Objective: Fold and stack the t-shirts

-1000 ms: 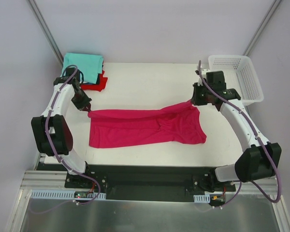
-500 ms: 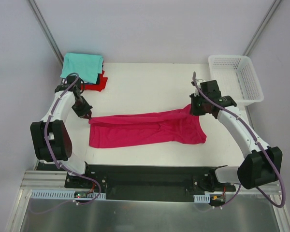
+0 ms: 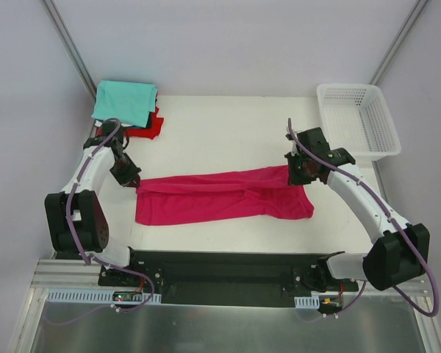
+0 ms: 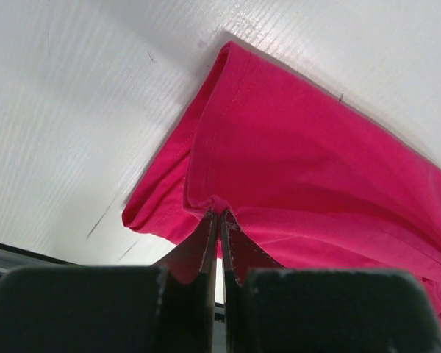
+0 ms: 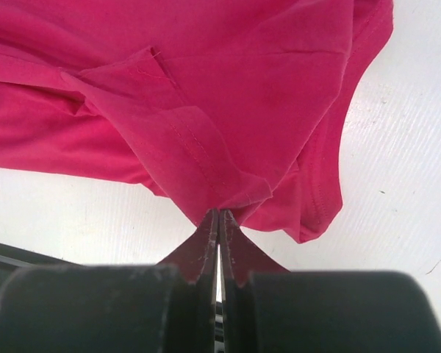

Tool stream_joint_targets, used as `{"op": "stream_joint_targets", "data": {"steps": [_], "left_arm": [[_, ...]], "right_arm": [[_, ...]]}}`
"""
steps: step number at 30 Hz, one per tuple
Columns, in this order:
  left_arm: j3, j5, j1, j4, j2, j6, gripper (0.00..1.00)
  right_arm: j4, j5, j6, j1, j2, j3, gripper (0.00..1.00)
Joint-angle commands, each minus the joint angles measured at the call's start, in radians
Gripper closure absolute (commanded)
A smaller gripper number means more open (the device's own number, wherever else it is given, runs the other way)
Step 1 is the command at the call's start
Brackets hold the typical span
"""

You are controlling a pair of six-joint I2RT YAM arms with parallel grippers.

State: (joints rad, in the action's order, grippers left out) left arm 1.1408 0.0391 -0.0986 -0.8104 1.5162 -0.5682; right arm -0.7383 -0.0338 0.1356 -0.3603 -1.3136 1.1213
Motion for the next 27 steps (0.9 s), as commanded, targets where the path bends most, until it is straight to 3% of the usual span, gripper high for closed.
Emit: {"op": "stream_joint_targets", "data": {"steps": [1, 5, 7, 9, 13, 16, 27], "left_arm": [[-0.021, 0.010, 0.004, -0.006, -0.062, 0.008, 1.00], [-0.027, 0.016, 0.004, -0.006, -0.082, 0.010, 1.00], [-0.029, 0.018, 0.004, -0.007, -0.094, 0.011, 1.00], [-0.032, 0.018, 0.004, -0.009, -0.105, 0.013, 1.00], [-0.039, 0.019, 0.005, -0.013, -0.122, 0.014, 1.00], [-0.042, 0.025, 0.004, -0.018, -0.137, 0.016, 1.00], [0.028, 0.013, 0.004, -0.093, -0.192, 0.039, 1.00]], "right_arm": [[-0.042, 0.021, -0.024, -0.016, 0.048, -0.005, 0.99], [-0.061, 0.028, -0.028, -0.025, 0.040, -0.003, 0.99], [-0.073, 0.028, -0.025, -0.034, 0.033, -0.005, 0.92], [-0.078, 0.066, -0.025, -0.043, 0.028, -0.017, 0.91], [-0.056, 0.083, -0.040, -0.049, 0.069, -0.046, 0.69], [-0.062, 0.098, -0.051, -0.051, 0.085, -0.040, 0.64], [-0.093, 0.095, -0.051, -0.051, 0.080, 0.049, 0.64]]}}
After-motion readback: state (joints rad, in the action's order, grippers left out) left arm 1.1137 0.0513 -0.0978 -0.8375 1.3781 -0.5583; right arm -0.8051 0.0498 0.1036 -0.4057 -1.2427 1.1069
